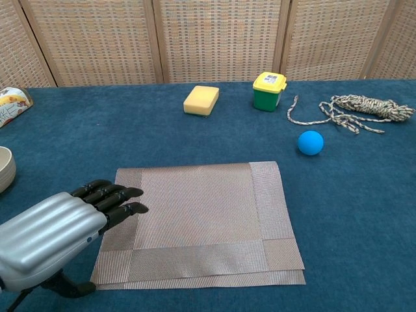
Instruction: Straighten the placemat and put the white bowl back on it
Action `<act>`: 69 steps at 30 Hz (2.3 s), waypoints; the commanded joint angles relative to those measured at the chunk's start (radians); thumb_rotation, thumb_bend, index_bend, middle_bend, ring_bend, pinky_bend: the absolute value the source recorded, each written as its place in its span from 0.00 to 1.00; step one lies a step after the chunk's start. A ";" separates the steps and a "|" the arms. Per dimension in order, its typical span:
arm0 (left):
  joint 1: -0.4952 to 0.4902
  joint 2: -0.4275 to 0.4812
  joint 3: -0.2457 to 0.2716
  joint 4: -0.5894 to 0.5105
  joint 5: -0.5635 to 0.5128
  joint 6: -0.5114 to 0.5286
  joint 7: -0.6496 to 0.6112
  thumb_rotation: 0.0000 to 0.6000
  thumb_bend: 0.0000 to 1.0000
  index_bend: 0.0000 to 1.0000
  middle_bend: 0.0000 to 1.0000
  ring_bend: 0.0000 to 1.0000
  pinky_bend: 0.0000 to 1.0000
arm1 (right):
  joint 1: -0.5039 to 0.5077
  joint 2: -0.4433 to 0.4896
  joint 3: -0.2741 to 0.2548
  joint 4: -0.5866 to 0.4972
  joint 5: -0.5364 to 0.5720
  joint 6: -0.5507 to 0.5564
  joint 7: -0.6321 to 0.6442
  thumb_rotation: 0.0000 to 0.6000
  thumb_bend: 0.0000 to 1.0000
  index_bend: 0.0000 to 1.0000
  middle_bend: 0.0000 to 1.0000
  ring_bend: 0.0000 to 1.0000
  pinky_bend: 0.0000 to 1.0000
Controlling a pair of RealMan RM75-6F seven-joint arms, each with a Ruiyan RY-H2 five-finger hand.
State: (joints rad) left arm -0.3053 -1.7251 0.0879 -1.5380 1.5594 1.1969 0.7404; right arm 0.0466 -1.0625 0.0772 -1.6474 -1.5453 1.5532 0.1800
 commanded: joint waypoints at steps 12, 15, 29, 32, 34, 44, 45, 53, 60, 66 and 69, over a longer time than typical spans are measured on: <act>-0.006 -0.004 -0.001 0.010 -0.012 -0.011 0.010 1.00 0.15 0.12 0.00 0.00 0.00 | 0.001 0.001 0.001 0.001 0.002 -0.002 0.004 1.00 0.14 0.00 0.00 0.00 0.00; -0.006 0.001 -0.002 0.008 -0.011 -0.007 0.006 1.00 0.15 0.12 0.00 0.00 0.00 | 0.002 0.000 -0.001 0.000 -0.001 -0.003 -0.002 1.00 0.14 0.00 0.00 0.00 0.00; -0.032 -0.038 -0.033 0.053 -0.031 -0.029 0.017 1.00 0.23 0.16 0.00 0.00 0.00 | 0.005 -0.004 -0.002 -0.002 0.001 -0.010 -0.010 1.00 0.14 0.00 0.00 0.00 0.00; -0.037 -0.049 -0.034 0.068 -0.028 -0.030 0.019 1.00 0.28 0.17 0.00 0.00 0.00 | 0.005 -0.002 -0.001 -0.002 0.002 -0.011 -0.006 1.00 0.14 0.00 0.00 0.00 0.00; -0.038 -0.055 -0.036 0.075 -0.031 -0.032 0.019 1.00 0.31 0.18 0.00 0.00 0.00 | 0.005 -0.002 -0.001 -0.002 0.004 -0.012 -0.002 1.00 0.14 0.00 0.00 0.00 0.00; -0.045 -0.066 -0.041 0.091 -0.022 -0.016 -0.011 1.00 0.36 0.20 0.00 0.00 0.00 | 0.005 -0.007 -0.005 -0.005 0.001 -0.013 -0.017 1.00 0.14 0.00 0.00 0.00 0.00; -0.046 -0.065 -0.043 0.091 -0.020 -0.014 -0.015 1.00 0.37 0.20 0.00 0.00 0.00 | 0.006 -0.008 -0.005 -0.005 0.001 -0.014 -0.019 1.00 0.14 0.00 0.00 0.00 0.00; -0.057 -0.074 -0.064 0.100 -0.003 0.010 -0.056 1.00 0.44 0.26 0.00 0.00 0.00 | 0.008 -0.007 -0.003 -0.005 0.009 -0.021 -0.017 1.00 0.13 0.00 0.00 0.00 0.00; -0.078 -0.109 -0.096 0.141 0.032 0.046 -0.115 1.00 0.45 0.55 0.00 0.00 0.00 | 0.008 -0.006 -0.002 -0.004 0.014 -0.024 -0.009 1.00 0.13 0.00 0.00 0.00 0.00; -0.088 -0.119 -0.111 0.161 0.035 0.059 -0.151 1.00 0.45 0.67 0.00 0.00 0.00 | 0.009 -0.006 -0.002 -0.004 0.018 -0.028 -0.012 1.00 0.13 0.00 0.00 0.00 0.00; -0.091 -0.116 -0.112 0.166 0.035 0.061 -0.157 1.00 0.45 0.69 0.00 0.00 0.00 | 0.011 -0.009 -0.001 -0.003 0.021 -0.033 -0.016 1.00 0.13 0.00 0.00 0.00 0.00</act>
State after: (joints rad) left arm -0.3955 -1.8413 -0.0233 -1.3722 1.5948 1.2574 0.5845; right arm 0.0567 -1.0705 0.0762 -1.6509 -1.5248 1.5215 0.1650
